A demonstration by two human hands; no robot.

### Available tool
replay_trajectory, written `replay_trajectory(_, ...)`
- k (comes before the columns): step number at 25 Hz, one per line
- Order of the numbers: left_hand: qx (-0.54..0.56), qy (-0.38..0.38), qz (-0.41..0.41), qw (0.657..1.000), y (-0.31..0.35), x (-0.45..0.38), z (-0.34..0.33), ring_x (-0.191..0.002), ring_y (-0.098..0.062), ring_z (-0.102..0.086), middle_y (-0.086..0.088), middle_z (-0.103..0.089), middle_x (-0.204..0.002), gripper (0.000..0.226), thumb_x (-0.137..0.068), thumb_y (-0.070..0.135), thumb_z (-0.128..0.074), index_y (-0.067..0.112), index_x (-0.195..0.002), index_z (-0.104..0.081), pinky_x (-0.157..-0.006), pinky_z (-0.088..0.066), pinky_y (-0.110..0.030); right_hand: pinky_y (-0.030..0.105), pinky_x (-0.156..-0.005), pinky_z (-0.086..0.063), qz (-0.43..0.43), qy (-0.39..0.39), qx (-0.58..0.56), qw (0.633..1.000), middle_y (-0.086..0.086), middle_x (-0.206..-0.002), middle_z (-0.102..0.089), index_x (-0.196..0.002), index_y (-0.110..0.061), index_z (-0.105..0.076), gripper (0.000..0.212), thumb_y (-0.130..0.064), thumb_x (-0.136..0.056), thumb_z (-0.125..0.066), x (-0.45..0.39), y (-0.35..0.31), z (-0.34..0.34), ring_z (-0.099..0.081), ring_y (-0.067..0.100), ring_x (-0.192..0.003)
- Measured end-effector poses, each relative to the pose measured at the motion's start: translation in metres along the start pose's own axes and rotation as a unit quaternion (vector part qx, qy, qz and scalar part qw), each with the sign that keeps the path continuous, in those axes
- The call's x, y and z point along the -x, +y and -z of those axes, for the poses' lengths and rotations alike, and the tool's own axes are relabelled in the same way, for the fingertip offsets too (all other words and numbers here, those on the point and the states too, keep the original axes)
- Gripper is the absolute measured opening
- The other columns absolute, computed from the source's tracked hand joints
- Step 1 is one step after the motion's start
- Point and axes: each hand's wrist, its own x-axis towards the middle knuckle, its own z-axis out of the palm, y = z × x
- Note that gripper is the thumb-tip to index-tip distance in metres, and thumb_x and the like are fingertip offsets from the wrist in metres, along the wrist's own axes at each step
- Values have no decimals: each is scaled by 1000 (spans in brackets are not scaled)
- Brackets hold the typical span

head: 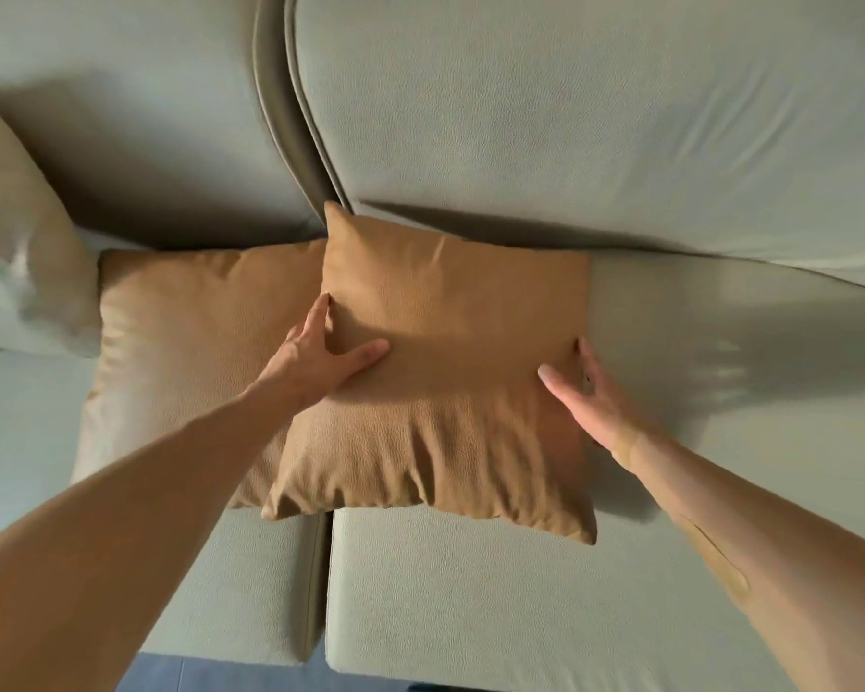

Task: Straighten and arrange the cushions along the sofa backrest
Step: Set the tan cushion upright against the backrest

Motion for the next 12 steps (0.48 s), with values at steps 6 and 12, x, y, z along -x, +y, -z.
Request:
replay_trajectory(6,85,-59,16,994,4,-13,8,-137,-22,-39,2,-32,-156,132,-55,65,-82,37,-153,1,-112,-34,-36,46,-107,-31,-91,-37,-92,991,-11,-153,-36,-153,-38,1,126,-34,-65,-88,-15,-21,4,-41,21,-136)
replay_trajectory(12,93,-64,-3,994,27,12,16,-126,-24,-49,-6,-43,-144,144,-33,74,-81,42,-149,-2,-106,-44,-44,35,-99,-33,-60,-5,-113,992,-6,-144,-49,-154,-29,-11,120,-18,-64,-90,20,-36,25,-50,15,-119)
